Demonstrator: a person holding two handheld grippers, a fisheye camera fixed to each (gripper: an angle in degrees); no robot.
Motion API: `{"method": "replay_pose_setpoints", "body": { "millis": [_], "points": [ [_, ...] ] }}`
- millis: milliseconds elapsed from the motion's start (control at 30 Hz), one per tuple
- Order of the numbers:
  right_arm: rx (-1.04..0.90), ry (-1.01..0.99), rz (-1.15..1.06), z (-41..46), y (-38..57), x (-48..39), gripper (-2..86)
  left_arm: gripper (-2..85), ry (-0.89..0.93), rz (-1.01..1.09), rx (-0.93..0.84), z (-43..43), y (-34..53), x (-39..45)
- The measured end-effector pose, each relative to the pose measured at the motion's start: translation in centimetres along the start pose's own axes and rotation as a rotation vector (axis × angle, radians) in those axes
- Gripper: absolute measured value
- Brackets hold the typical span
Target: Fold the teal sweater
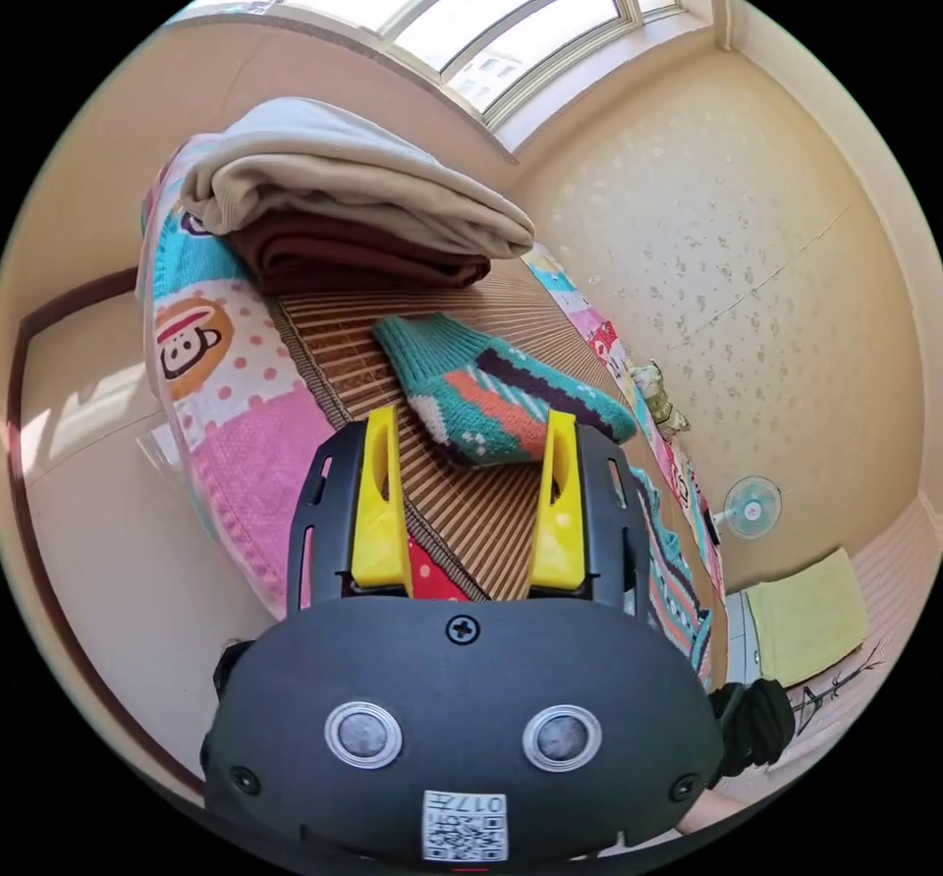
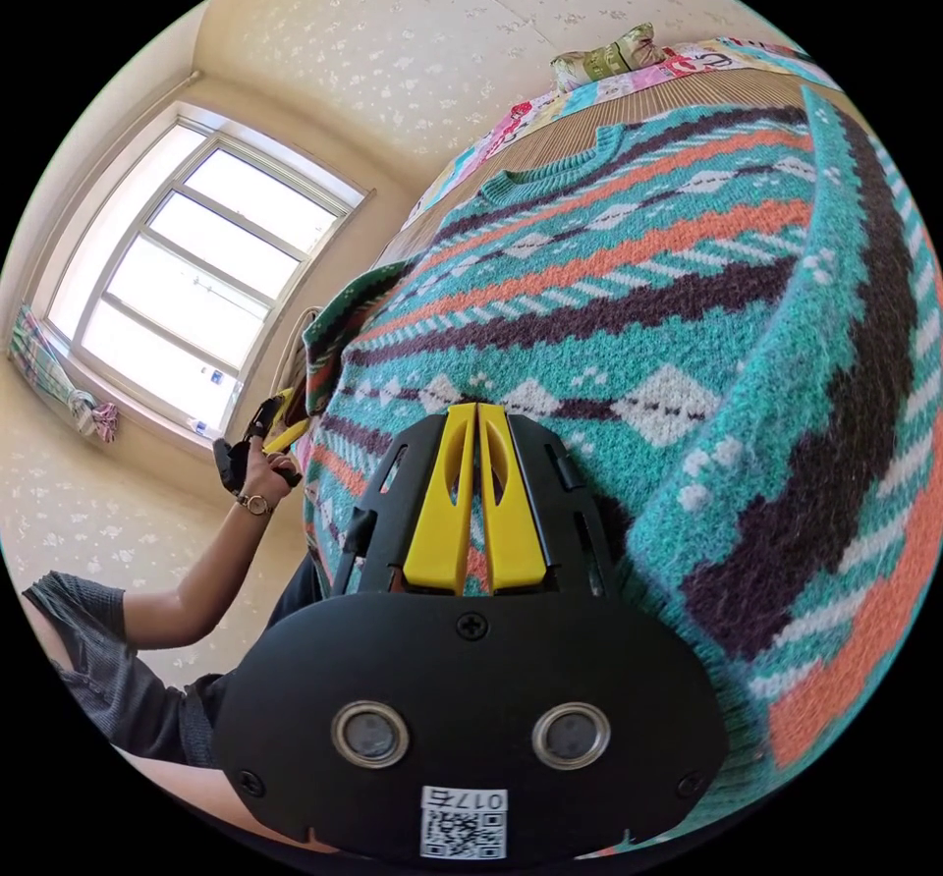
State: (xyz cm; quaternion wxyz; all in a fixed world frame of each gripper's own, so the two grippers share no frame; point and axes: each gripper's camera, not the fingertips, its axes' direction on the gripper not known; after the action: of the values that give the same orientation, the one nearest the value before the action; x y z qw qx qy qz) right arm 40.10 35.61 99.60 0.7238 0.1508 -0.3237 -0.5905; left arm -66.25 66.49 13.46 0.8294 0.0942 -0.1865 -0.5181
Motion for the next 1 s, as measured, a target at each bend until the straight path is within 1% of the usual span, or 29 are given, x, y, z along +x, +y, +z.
{"method": "replay_pose_setpoints", "body": {
  "millis": [33, 100, 167, 233, 300, 333, 400, 433, 500, 533, 567, 600, 633, 700, 733, 800, 933, 1000],
  "points": [
    [0.000, -0.001, 0.000, 0.0, -0.3, -0.1, 0.3, 16.8, 0.015, -0.014, -0.020, 0.6, -0.2, -0.3],
    [0.001, 0.000, -0.001, 0.1, -0.7, -0.2, 0.2, 11.8, 0.093, -0.092, -0.095, 2.1, -0.7, -1.3],
    [0.002, 0.001, -0.002, 0.2, -1.3, -0.3, 0.2, 7.7, 0.122, -0.115, -0.115, 2.1, -0.9, -1.0],
    [0.003, 0.001, -0.002, 0.3, -1.8, -0.5, 0.2, 6.2, 0.207, -0.094, -0.108, 1.6, -0.7, 0.6],
    [0.004, 0.001, -0.002, 0.5, -2.4, -0.6, 0.2, 5.0, 0.360, -0.016, -0.091, 0.8, -0.7, 5.3],
    [0.005, 0.003, -0.003, 0.6, -2.7, -0.7, 0.2, 4.9, 0.390, 0.003, -0.086, 0.5, -0.7, 6.9],
    [0.004, 0.002, -0.004, 0.8, -3.3, -0.8, 0.2, 4.6, 0.470, 0.097, -0.045, -0.8, 0.1, 14.5],
    [0.004, 0.000, -0.003, 0.9, -3.7, -0.9, 0.2, 4.6, 0.481, 0.128, -0.034, -1.1, 0.6, 16.8],
    [0.005, -0.004, -0.002, 1.0, -4.3, -1.0, 0.3, 4.6, 0.527, 0.297, -0.001, -1.8, 4.1, 26.7],
    [0.005, -0.006, -0.001, 1.2, -4.7, -1.1, 0.3, 4.6, 0.536, 0.354, 0.001, -1.7, 5.4, 29.3],
    [0.006, -0.008, 0.000, 1.3, -5.1, -1.2, 0.3, 4.7, 0.550, 0.468, -0.015, -1.1, 8.1, 34.2],
    [0.006, -0.009, 0.000, 1.4, -5.3, -1.2, 0.3, 4.9, 0.562, 0.573, -0.065, 0.4, 11.3, 38.8],
    [0.007, -0.010, -0.001, 1.5, -5.7, -1.3, 0.3, 5.0, 0.569, 0.617, -0.107, 1.6, 13.0, 40.8],
    [0.008, -0.010, -0.002, 1.7, -6.4, -1.6, 0.2, 6.5, 0.597, 0.734, -0.334, 7.5, 20.0, 46.4],
    [0.009, -0.010, -0.003, 1.9, -6.8, -1.7, 0.2, 7.5, 0.603, 0.755, -0.379, 8.7, 21.8, 47.2],
    [0.011, -0.011, -0.005, 2.1, -7.5, -1.9, 0.2, 10.4, 0.576, 0.807, -0.493, 12.2, 28.7, 47.5],
    [0.016, -0.011, -0.010, 2.8, -9.1, -2.6, 0.1, 10.0, 0.544, 0.877, -0.486, 12.1, 35.5, 43.1],
    [0.017, -0.008, -0.012, 3.1, -9.8, -2.9, 0.1, 9.9, 0.387, 0.900, -0.468, 11.3, 37.6, 39.4]
  ]
}}
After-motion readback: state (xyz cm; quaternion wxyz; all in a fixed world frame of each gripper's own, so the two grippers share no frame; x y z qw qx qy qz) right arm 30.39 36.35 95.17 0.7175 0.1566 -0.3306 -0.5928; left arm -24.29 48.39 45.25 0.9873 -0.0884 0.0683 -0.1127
